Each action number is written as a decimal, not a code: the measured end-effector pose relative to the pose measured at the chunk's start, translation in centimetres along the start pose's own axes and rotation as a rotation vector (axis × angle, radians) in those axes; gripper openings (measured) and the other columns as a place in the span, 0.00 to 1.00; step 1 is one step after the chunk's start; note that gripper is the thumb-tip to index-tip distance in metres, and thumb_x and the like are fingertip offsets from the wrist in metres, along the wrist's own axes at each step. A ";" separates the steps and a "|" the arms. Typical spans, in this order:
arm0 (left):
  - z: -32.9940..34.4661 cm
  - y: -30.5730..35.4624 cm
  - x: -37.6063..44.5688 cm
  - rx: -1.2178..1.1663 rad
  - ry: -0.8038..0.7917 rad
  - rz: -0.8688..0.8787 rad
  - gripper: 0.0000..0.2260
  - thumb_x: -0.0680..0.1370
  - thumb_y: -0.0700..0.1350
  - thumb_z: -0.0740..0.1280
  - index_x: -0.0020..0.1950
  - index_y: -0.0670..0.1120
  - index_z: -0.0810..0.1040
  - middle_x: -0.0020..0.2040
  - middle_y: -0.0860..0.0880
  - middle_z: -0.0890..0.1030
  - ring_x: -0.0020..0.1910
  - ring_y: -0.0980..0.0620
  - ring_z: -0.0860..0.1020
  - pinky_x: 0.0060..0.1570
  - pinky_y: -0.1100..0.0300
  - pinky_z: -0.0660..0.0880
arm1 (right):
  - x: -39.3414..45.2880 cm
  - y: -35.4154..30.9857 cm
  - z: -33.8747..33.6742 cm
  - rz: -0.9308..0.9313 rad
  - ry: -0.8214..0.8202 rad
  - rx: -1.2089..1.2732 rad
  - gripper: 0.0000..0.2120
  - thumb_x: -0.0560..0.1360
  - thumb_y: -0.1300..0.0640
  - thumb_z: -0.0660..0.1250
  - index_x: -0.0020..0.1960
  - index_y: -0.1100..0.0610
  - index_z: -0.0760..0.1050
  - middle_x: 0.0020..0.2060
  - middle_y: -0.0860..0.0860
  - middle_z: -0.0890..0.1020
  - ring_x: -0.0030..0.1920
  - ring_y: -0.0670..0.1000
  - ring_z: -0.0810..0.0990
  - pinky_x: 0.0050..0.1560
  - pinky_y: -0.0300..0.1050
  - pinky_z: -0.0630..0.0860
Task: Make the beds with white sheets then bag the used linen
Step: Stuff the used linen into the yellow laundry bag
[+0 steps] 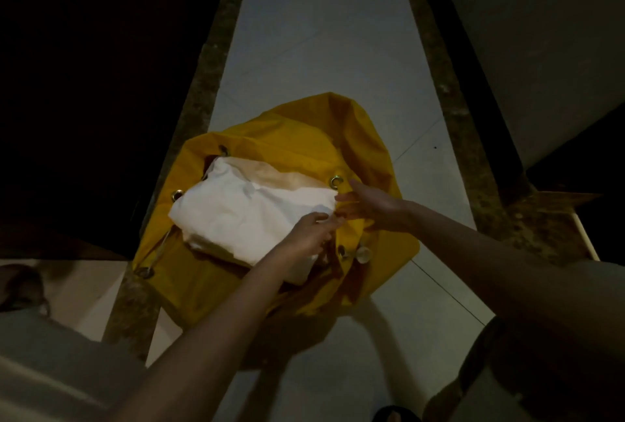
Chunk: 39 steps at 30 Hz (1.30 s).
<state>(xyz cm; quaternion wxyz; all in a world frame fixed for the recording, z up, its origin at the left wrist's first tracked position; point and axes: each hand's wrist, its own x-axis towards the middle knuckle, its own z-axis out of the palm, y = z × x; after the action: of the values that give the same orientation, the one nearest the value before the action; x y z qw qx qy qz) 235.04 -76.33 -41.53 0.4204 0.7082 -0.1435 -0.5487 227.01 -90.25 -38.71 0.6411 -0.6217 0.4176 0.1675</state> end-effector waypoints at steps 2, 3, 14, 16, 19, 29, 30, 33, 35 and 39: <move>1.2 -0.9 0.7 -0.003 0.001 0.021 0.07 0.79 0.49 0.67 0.53 0.46 0.78 0.47 0.46 0.80 0.46 0.50 0.78 0.40 0.60 0.71 | 0.3 0.2 -0.1 0.009 0.021 -0.031 0.30 0.81 0.39 0.44 0.71 0.56 0.68 0.68 0.56 0.73 0.70 0.55 0.69 0.69 0.58 0.58; 1.7 -1.3 1.2 0.035 0.017 0.033 0.09 0.78 0.48 0.69 0.54 0.45 0.79 0.44 0.47 0.80 0.42 0.51 0.78 0.39 0.60 0.72 | 0.5 0.4 -0.2 0.014 0.025 -0.042 0.30 0.81 0.38 0.44 0.69 0.56 0.69 0.67 0.56 0.75 0.70 0.54 0.69 0.71 0.61 0.56; 2.6 -3.3 4.4 0.331 0.174 -0.004 0.09 0.75 0.47 0.72 0.42 0.41 0.81 0.44 0.39 0.82 0.45 0.44 0.80 0.50 0.53 0.75 | 1.1 5.0 -2.5 -0.184 -0.046 -0.546 0.10 0.78 0.60 0.66 0.54 0.66 0.79 0.45 0.57 0.81 0.44 0.48 0.77 0.43 0.37 0.71; 2.0 -3.2 4.6 0.276 0.188 -0.014 0.11 0.75 0.47 0.72 0.41 0.40 0.80 0.43 0.39 0.82 0.44 0.45 0.80 0.49 0.53 0.75 | 1.3 6.7 -1.3 -0.176 -0.098 -0.720 0.14 0.75 0.54 0.70 0.55 0.63 0.78 0.49 0.57 0.81 0.48 0.50 0.77 0.46 0.42 0.71; 1.3 -2.8 4.6 0.203 0.191 -0.035 0.12 0.76 0.47 0.71 0.34 0.44 0.78 0.37 0.44 0.80 0.39 0.47 0.78 0.46 0.56 0.73 | 1.5 7.5 0.9 -0.263 -0.041 -0.845 0.17 0.75 0.53 0.70 0.58 0.63 0.75 0.53 0.57 0.80 0.54 0.55 0.78 0.51 0.47 0.73; -0.6 -1.3 4.1 0.163 0.193 -0.026 0.15 0.78 0.48 0.69 0.40 0.36 0.80 0.39 0.37 0.80 0.38 0.42 0.78 0.43 0.52 0.72 | 2.2 7.5 2.2 -0.347 -0.039 -0.475 0.14 0.75 0.60 0.70 0.59 0.59 0.73 0.46 0.52 0.79 0.45 0.47 0.77 0.49 0.45 0.74; -0.8 -1.2 4.1 0.180 0.191 -0.019 0.16 0.78 0.47 0.69 0.36 0.37 0.78 0.34 0.40 0.77 0.34 0.46 0.75 0.39 0.55 0.69 | 2.4 7.2 1.8 -0.336 -0.063 -0.476 0.05 0.75 0.61 0.69 0.50 0.57 0.75 0.38 0.50 0.77 0.39 0.45 0.74 0.43 0.43 0.72; -1.1 -1.3 4.0 0.215 0.180 -0.021 0.18 0.78 0.47 0.68 0.31 0.40 0.73 0.26 0.47 0.71 0.26 0.52 0.68 0.31 0.59 0.63 | 2.2 5.0 0.5 -0.334 -0.086 -0.513 0.18 0.76 0.56 0.69 0.30 0.53 0.69 0.23 0.44 0.70 0.25 0.41 0.67 0.30 0.37 0.63; -1.1 -1.5 4.1 0.226 0.183 -0.019 0.18 0.78 0.48 0.69 0.31 0.41 0.73 0.25 0.48 0.68 0.25 0.53 0.66 0.29 0.59 0.61 | 1.7 3.2 -0.2 -0.364 -0.071 -0.528 0.20 0.75 0.54 0.70 0.27 0.53 0.69 0.18 0.43 0.69 0.22 0.40 0.66 0.28 0.35 0.62; -0.9 -1.8 4.0 0.275 0.142 0.020 0.15 0.76 0.46 0.71 0.30 0.44 0.76 0.24 0.51 0.71 0.26 0.53 0.69 0.29 0.60 0.64 | 0.5 -0.5 -0.8 -0.422 -0.005 -0.475 0.21 0.76 0.54 0.69 0.26 0.55 0.70 0.19 0.46 0.71 0.21 0.42 0.69 0.29 0.38 0.67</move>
<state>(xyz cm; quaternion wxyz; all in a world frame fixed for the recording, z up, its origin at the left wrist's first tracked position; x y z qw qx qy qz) 236.84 -77.47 -45.46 0.3339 0.7948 -0.1940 -0.4681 227.43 -91.24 -38.62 0.4997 -0.8265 0.2270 0.1254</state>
